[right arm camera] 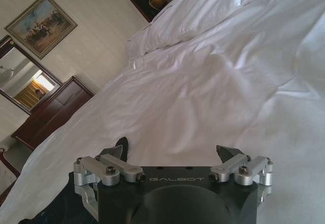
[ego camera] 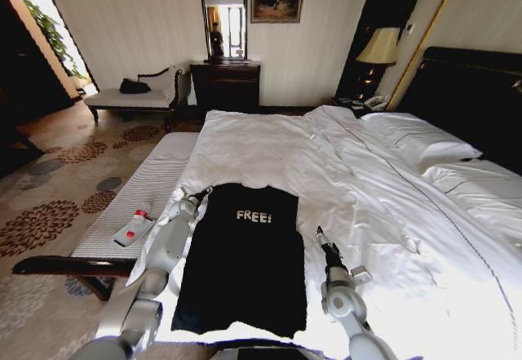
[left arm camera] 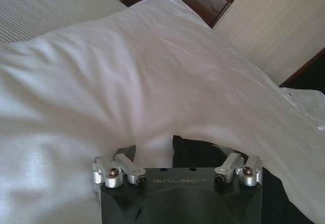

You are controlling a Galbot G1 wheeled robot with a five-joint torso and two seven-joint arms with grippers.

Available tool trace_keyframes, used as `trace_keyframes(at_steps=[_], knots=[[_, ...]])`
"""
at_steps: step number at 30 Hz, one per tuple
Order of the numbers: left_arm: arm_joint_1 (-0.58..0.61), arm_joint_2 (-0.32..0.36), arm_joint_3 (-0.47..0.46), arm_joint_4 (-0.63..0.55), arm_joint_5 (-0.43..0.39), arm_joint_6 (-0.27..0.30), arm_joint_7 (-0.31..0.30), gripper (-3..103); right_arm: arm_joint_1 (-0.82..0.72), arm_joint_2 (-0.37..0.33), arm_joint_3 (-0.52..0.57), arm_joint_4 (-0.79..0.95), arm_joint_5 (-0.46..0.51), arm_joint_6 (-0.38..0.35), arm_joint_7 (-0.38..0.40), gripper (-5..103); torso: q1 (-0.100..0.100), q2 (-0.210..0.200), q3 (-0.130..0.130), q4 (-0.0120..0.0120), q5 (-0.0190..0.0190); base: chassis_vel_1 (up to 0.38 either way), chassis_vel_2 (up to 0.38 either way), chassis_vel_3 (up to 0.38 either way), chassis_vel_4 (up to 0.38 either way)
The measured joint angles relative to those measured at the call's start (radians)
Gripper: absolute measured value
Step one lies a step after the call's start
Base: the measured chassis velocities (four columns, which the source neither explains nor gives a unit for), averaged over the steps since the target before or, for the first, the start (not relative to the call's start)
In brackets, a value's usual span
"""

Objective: Fold the clothes on the bed.

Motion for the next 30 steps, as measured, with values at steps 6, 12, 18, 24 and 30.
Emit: trace_keyframes(at_steps=[6,12,18,24,30], knots=[[-0.009,-0.019,-0.001,0.034,0.024,-0.034,0.047,89,-0.009,0.003,0.005,0.001,-0.007,0.0,0.0,100,0.0,0.0,0.0,-0.0003,0.0,0.0,0.0,0.0,0.0],[-0.021,-0.025,-0.001,0.069,0.041,-0.059,0.075,68,-0.015,0.009,0.01,0.003,-0.01,0.001,0.0,100,0.0,0.0,0.0,0.0,0.0001,0.0,0.0,0.0,0.0],[-0.024,-0.033,-0.003,0.09,0.054,-0.075,0.099,52,-0.018,0.01,0.012,0.004,-0.013,0.002,0.0,100,0.0,0.0,0.0,-0.0001,0.0001,0.0,0.0,0.0,0.0],[-0.023,-0.035,-0.005,0.103,0.059,-0.085,0.11,30,-0.014,0.012,0.014,0.001,-0.014,0.003,0.001,100,0.0,0.0,0.0,-0.0001,0.0,0.0,0.0,0.0,0.0],[-0.03,-0.028,-0.006,0.111,0.061,-0.094,0.116,3,0.017,-0.007,0.014,-0.012,-0.001,0.003,0.005,100,0.0,0.0,0.0,-0.0002,0.0,0.0,0.0,0.0,0.0]])
